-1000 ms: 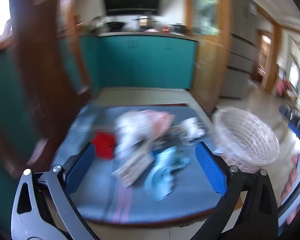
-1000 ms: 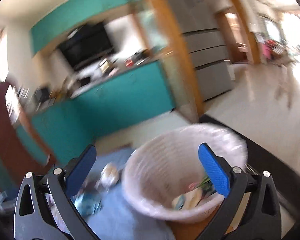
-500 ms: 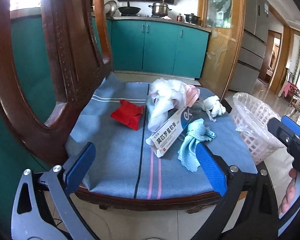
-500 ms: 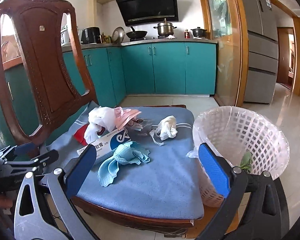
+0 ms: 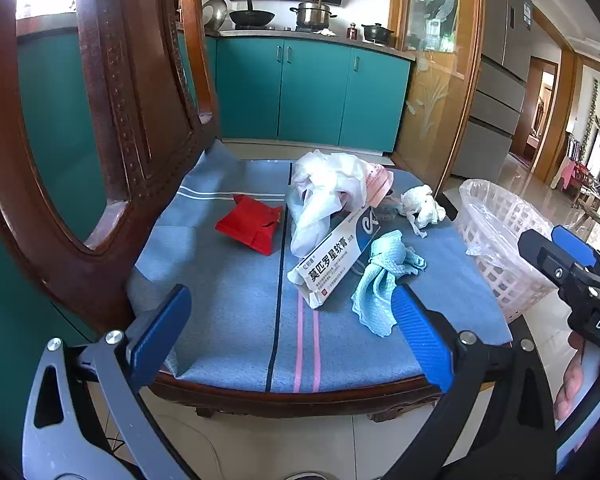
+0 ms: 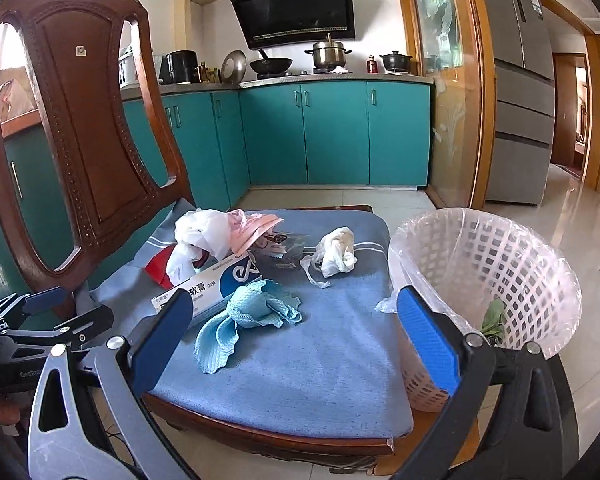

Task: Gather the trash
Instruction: 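Release the white bowl from the left tool into the basket, then grasp the crumpled white plastic bag with the left tool while the right tool grasps the light blue cloth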

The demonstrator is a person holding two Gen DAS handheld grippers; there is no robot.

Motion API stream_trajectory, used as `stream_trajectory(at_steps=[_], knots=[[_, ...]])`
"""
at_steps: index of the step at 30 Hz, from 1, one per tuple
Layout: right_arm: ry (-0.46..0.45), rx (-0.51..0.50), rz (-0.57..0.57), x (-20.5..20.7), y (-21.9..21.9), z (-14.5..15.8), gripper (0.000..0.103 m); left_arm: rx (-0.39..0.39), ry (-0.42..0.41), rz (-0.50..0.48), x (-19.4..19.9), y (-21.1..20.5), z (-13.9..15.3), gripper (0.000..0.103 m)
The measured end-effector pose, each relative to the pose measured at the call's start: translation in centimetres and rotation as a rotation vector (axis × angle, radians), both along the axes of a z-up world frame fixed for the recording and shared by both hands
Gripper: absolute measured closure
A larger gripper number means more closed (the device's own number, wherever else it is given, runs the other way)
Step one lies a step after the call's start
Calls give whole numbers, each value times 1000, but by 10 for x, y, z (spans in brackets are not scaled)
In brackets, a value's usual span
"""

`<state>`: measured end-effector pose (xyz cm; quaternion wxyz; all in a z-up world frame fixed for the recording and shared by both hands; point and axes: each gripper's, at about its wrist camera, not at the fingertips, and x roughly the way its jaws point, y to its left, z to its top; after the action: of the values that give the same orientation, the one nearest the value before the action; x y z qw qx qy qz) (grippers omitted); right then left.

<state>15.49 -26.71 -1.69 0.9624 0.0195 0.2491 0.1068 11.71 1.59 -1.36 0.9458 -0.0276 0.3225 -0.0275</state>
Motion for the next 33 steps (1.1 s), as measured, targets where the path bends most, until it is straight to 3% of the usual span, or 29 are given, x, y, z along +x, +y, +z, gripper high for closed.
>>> stream_trajectory(at_steps=[33], knots=[[7, -1, 5, 1, 2, 0, 3, 15, 1, -16, 1, -8, 0, 3]])
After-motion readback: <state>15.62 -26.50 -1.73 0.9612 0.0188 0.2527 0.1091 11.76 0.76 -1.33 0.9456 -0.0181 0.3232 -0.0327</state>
